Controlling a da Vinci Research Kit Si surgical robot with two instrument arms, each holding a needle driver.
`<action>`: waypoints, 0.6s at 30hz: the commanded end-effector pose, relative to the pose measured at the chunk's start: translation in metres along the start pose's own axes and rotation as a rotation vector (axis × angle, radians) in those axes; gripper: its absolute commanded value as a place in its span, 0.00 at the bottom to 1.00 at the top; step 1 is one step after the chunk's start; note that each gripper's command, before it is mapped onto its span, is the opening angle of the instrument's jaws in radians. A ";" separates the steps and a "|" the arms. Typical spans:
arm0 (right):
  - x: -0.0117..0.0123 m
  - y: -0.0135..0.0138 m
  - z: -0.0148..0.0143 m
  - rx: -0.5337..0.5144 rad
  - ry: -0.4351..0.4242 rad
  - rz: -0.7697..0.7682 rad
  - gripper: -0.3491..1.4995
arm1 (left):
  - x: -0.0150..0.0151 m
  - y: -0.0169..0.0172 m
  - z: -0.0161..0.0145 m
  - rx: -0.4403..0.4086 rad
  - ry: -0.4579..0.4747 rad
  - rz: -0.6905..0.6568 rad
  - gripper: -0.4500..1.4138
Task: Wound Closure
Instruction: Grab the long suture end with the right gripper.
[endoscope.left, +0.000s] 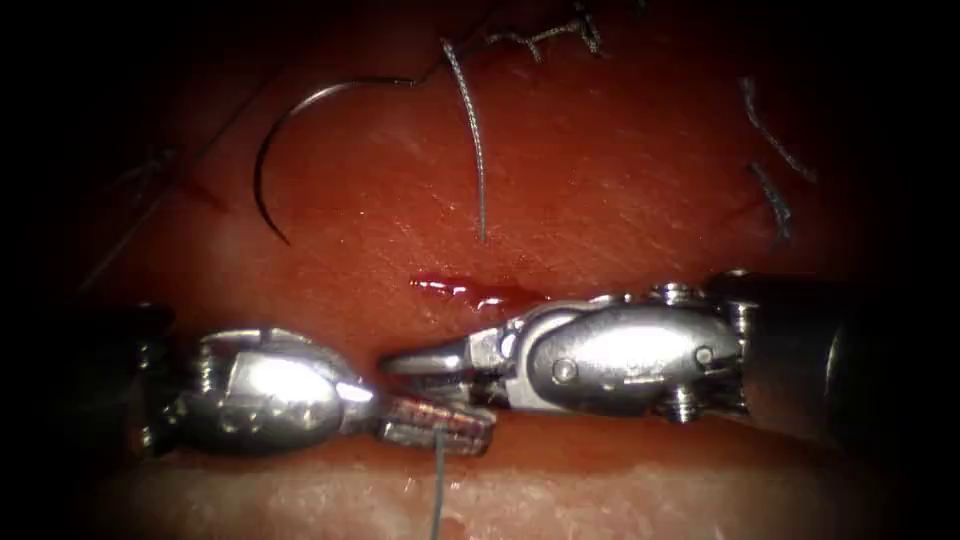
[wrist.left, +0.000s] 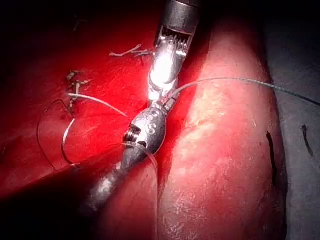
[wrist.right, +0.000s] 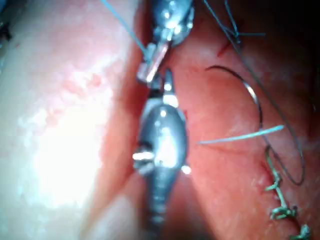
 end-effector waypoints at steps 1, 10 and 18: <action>-0.0009 -0.0001 0.0005 0.008 -0.014 0.009 0.00 | -0.0004 -0.0004 0.0005 0.000 0.002 0.000 0.00; -0.0007 -0.0002 -0.0001 -0.039 -0.052 0.191 0.00 | 0.0000 -0.0008 0.0003 0.001 0.004 -0.004 0.00; 0.0003 0.0006 -0.0006 -0.085 -0.030 0.249 0.00 | 0.0000 -0.0007 0.0003 0.000 0.004 -0.003 0.00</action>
